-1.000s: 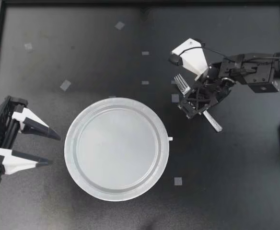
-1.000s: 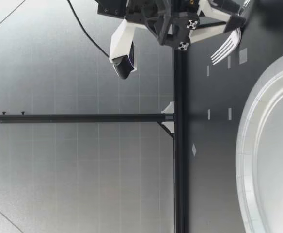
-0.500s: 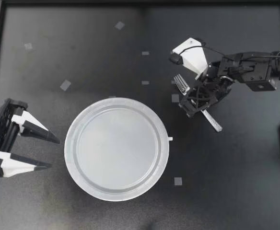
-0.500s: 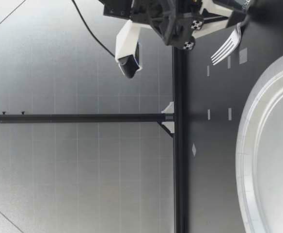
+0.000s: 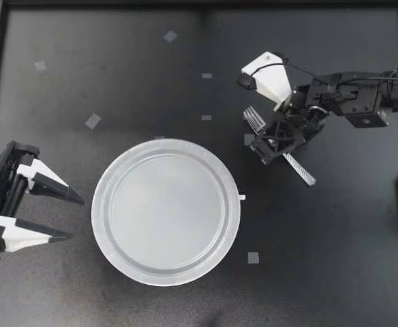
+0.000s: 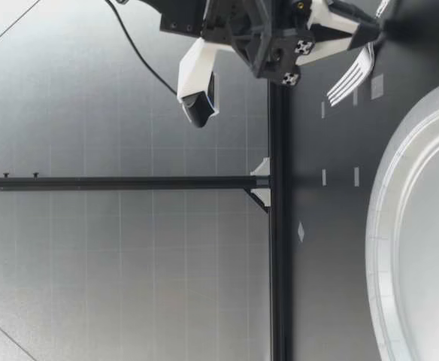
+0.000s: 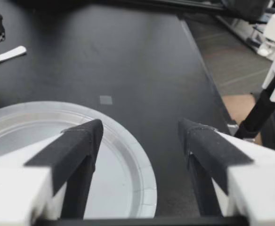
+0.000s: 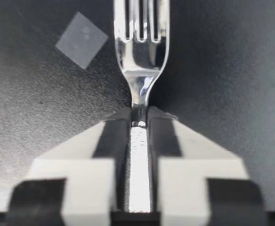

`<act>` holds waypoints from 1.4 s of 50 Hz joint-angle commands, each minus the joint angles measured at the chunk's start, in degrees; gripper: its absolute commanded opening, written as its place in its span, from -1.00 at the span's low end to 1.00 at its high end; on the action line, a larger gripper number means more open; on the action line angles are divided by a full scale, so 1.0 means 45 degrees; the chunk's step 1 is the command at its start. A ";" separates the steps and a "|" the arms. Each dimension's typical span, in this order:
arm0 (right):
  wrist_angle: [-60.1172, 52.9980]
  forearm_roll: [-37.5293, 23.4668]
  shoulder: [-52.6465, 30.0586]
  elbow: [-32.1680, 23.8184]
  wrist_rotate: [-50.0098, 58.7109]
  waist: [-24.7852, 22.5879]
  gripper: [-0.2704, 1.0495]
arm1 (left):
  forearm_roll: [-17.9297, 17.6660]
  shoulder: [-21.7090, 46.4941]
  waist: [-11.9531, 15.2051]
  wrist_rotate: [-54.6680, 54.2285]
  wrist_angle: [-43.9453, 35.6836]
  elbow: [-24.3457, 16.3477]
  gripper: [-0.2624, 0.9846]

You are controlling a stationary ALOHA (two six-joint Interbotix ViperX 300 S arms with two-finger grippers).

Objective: Pick up the fork and place it on the plate.

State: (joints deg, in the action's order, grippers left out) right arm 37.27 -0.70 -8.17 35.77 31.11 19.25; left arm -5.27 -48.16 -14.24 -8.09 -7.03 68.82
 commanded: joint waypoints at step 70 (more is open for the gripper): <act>-1.4316 -0.0039 0.3125 -0.2285 -0.6094 -0.4316 -0.75 | -0.0156 0.5918 0.2324 0.1016 -0.9082 -0.2539 0.54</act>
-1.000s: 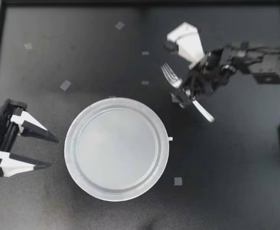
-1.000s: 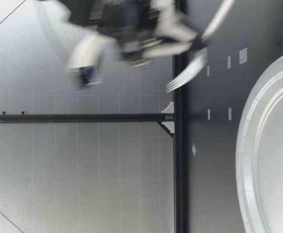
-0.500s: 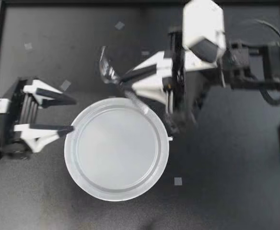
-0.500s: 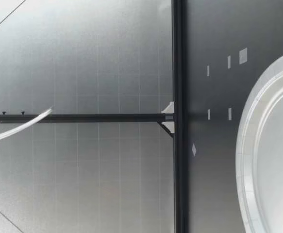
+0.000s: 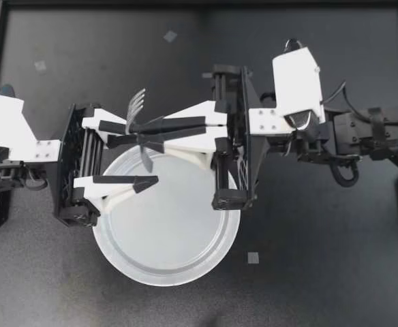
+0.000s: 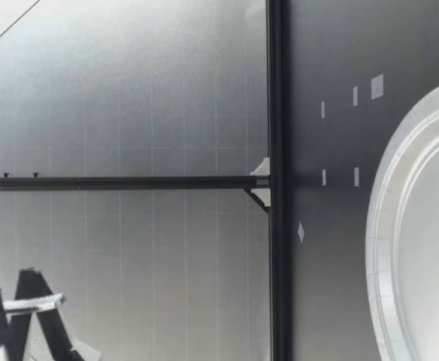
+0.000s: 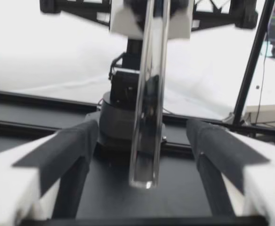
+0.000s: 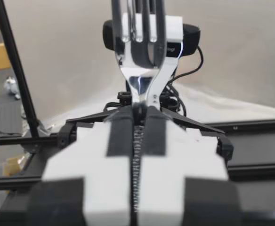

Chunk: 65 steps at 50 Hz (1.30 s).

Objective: Pick up the fork and place it on the plate.

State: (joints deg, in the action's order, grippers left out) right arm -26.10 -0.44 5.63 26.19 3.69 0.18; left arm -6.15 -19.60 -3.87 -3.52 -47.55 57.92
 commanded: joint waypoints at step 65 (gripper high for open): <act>-0.0840 -0.0195 -0.0078 -0.0020 -0.0020 0.0039 -0.74 | 0.0254 -0.0918 0.0000 -0.0508 0.0527 0.0273 -0.65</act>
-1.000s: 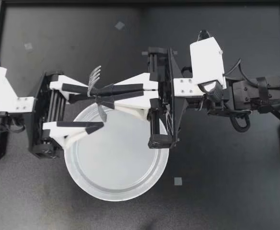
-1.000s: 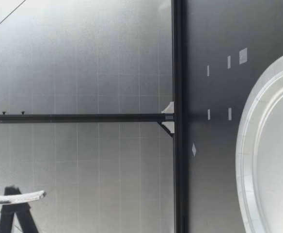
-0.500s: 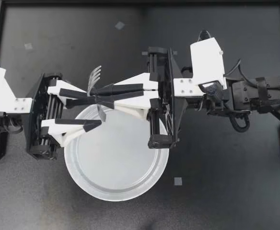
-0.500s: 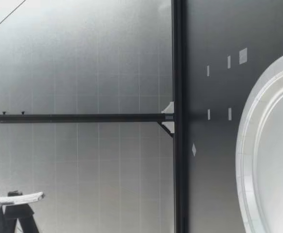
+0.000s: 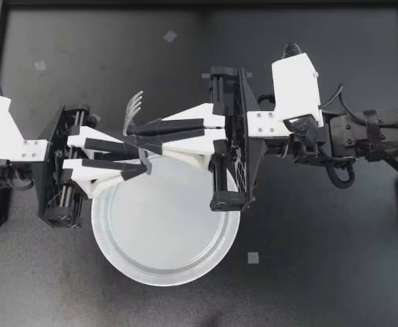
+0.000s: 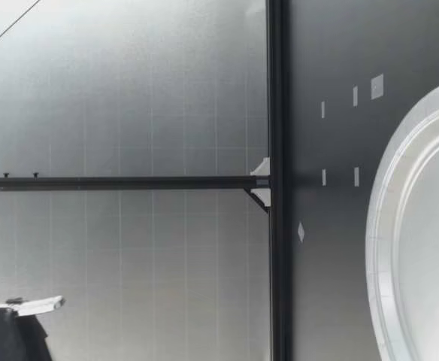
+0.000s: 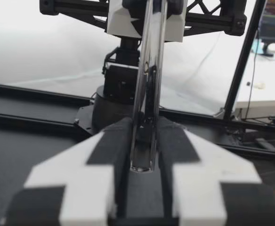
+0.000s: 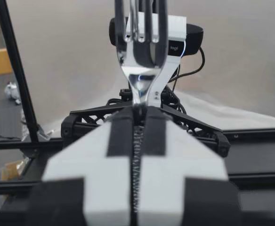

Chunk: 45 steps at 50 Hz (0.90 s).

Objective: Pick up the fork and place it on the plate.

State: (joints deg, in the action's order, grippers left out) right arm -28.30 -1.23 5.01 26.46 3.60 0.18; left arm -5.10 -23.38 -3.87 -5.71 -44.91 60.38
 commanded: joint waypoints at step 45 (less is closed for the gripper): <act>0.0820 0.1230 0.1973 0.3262 0.1250 0.0332 0.64 | -0.0195 -0.2812 -0.0371 -0.1465 1.1484 -0.0410 -0.65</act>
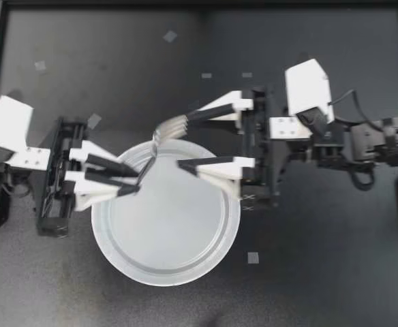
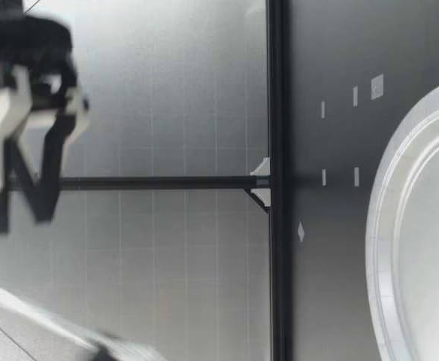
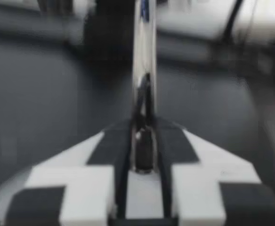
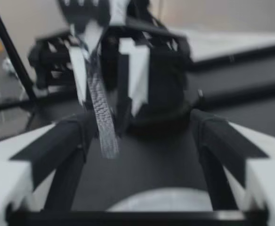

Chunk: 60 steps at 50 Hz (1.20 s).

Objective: Pick up the fork and place it on the plate.

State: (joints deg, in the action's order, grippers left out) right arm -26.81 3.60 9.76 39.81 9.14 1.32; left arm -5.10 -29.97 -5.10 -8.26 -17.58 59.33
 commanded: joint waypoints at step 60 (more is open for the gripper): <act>0.0488 0.0195 0.0664 0.0879 0.0566 0.0215 0.64 | -0.1152 0.1191 -0.2637 -0.5840 0.7754 0.2539 -0.65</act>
State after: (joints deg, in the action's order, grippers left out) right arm -23.99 4.39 12.83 44.47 11.51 1.67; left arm -9.93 -27.25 -16.70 -33.66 17.23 72.33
